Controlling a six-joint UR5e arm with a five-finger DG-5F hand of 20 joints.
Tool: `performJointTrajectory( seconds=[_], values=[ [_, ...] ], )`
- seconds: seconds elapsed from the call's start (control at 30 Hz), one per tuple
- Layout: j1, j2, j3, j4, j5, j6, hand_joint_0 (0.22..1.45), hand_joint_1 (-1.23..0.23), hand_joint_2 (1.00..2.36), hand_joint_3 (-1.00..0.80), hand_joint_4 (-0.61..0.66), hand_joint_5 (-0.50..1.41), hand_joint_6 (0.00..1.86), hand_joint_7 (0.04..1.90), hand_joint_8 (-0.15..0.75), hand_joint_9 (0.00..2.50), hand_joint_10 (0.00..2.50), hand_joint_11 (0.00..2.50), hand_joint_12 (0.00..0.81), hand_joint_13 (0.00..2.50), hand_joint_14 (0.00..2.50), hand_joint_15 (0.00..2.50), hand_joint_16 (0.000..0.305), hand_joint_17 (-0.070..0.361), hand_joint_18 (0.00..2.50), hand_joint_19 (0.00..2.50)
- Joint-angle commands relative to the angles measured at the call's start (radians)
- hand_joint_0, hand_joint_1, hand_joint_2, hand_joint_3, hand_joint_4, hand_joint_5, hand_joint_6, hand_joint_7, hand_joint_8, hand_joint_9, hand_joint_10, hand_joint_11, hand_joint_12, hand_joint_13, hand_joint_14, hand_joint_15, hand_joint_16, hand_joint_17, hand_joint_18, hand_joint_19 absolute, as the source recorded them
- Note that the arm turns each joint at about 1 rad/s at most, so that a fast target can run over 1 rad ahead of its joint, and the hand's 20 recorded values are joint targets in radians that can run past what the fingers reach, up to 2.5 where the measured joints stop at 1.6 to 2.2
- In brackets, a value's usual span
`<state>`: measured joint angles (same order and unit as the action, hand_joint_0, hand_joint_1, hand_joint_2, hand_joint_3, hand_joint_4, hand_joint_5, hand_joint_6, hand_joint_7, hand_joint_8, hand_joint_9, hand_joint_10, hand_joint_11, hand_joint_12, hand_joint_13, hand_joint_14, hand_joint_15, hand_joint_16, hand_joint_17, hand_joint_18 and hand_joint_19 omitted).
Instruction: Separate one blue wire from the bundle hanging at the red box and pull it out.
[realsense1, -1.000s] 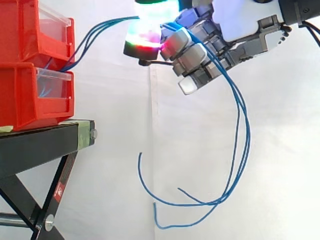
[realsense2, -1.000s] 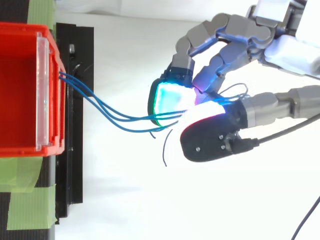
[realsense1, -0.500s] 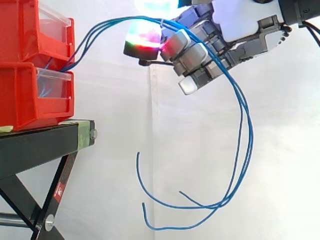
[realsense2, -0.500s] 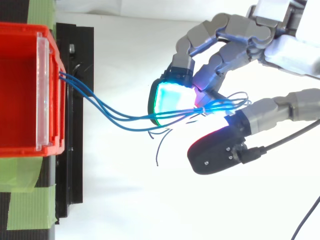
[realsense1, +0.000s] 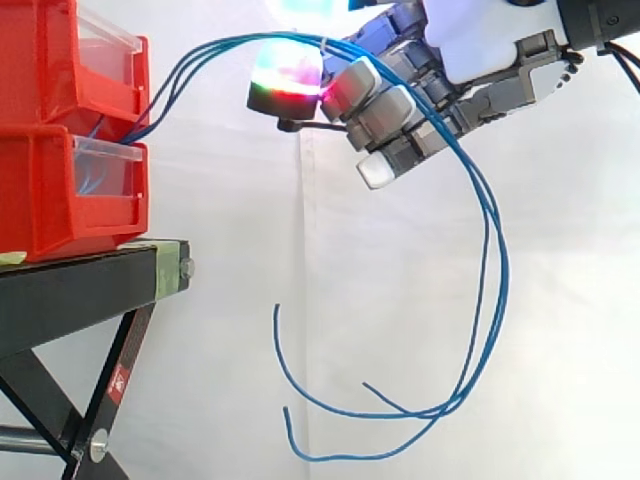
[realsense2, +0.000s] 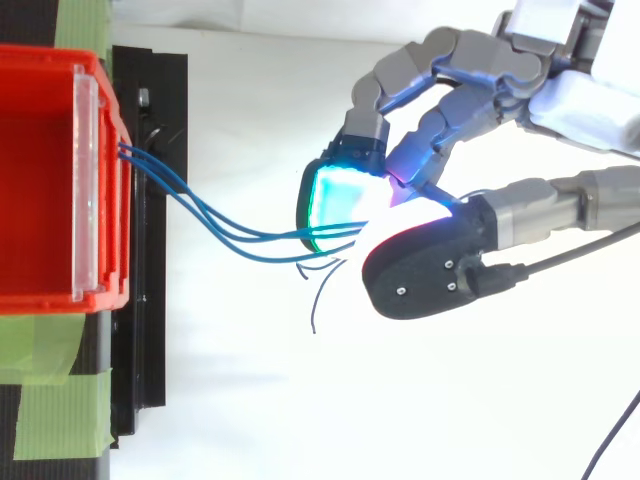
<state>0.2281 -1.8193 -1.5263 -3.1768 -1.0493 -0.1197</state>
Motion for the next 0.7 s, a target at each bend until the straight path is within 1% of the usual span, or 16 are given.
performJointTrajectory(
  seconds=[0.0,0.3,0.37,0.43,0.6,0.63,0.67],
  values=[
    [0.001,0.0,0.0,0.0,0.0,0.0,0.63,-0.77,1.01,-0.36,0.12,-0.19,0.91,0.88,0.303,0.88,0.37,1.51,0.381,0.7,0.78,1.46,0.048,0.109,0.73,0.76],
    [0.001,0.0,0.0,0.0,0.0,0.0,0.64,-0.81,1.02,-0.26,0.04,-0.19,0.93,0.94,0.308,0.89,0.38,1.51,0.385,0.71,0.77,1.46,0.048,0.108,0.74,0.75],
    [0.001,0.0,0.0,0.0,0.0,0.0,0.65,-0.83,1.02,-0.23,0.05,-0.2,0.93,0.92,0.303,0.89,0.37,1.53,0.385,0.71,0.75,1.47,0.048,0.109,0.75,0.74],
    [0.001,0.0,0.0,0.0,0.0,0.0,0.66,-0.89,1.02,-0.17,0.11,-0.21,0.95,0.92,0.308,0.87,0.34,1.57,0.394,0.7,0.67,1.52,0.049,0.111,0.73,0.74],
    [0.001,0.0,-0.002,0.0,0.0,0.0,0.67,-0.93,1.02,-0.13,0.13,-0.22,0.95,0.9,0.297,0.83,0.25,1.63,0.402,0.66,0.59,1.59,0.052,0.118,0.68,0.68],
    [0.001,0.0,0.0,0.0,0.0,0.0,0.66,-0.95,1.02,-0.14,0.14,-0.22,0.96,0.88,0.302,0.79,0.39,1.55,0.402,0.62,0.71,1.52,0.053,0.12,0.65,0.68],
    [0.001,0.0,0.0,0.0,0.0,0.0,0.66,-0.95,1.02,-0.14,0.14,-0.22,0.96,0.89,0.3,0.78,0.39,1.57,0.405,0.61,0.72,1.51,0.054,0.121,0.64,0.67]
  ],
)
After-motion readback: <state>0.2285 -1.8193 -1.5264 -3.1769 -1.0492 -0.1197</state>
